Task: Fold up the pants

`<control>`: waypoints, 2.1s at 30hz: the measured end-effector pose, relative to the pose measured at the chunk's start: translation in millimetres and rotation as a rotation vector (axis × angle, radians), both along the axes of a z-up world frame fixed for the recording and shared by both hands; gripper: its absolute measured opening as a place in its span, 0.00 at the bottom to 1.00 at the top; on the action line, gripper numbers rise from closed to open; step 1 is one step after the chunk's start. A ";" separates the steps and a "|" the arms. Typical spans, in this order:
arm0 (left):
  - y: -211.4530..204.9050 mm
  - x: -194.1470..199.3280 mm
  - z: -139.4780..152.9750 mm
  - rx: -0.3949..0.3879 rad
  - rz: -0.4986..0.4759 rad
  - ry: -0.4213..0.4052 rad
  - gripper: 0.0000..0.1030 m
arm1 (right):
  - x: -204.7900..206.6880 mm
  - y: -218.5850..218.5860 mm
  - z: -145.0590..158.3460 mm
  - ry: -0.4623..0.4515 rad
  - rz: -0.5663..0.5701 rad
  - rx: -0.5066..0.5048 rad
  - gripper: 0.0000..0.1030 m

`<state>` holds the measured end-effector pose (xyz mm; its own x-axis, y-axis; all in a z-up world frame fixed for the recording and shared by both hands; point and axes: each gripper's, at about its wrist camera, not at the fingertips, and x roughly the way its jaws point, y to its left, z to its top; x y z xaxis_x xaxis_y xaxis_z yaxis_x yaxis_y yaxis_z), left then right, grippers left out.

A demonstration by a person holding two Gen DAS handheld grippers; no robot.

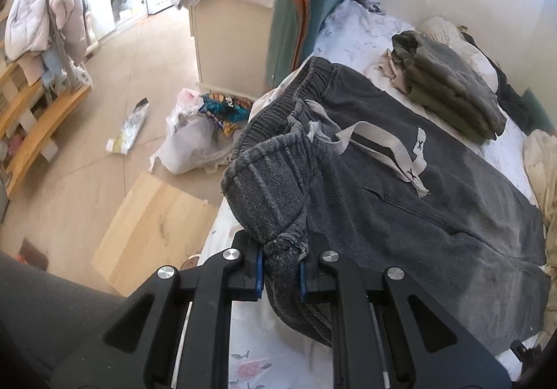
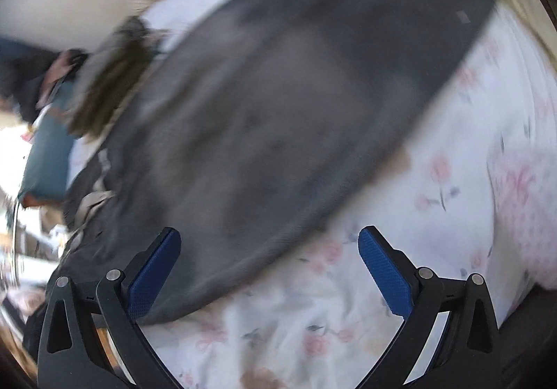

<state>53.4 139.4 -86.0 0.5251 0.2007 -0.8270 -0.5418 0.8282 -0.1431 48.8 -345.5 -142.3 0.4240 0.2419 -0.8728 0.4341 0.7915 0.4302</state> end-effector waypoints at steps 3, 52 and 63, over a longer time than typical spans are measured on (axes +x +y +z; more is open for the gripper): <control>2.0 2.5 -0.9 -0.011 0.008 0.015 0.11 | 5.7 -20.2 -22.6 -0.004 -0.130 0.082 1.00; 58.6 132.3 30.4 -0.115 -0.040 0.233 0.10 | 221.5 -266.9 136.9 -0.261 -0.437 -0.466 0.02; 57.5 299.7 -21.4 0.100 -0.128 0.360 0.11 | 429.6 -209.5 64.4 -0.031 -0.107 -0.648 0.02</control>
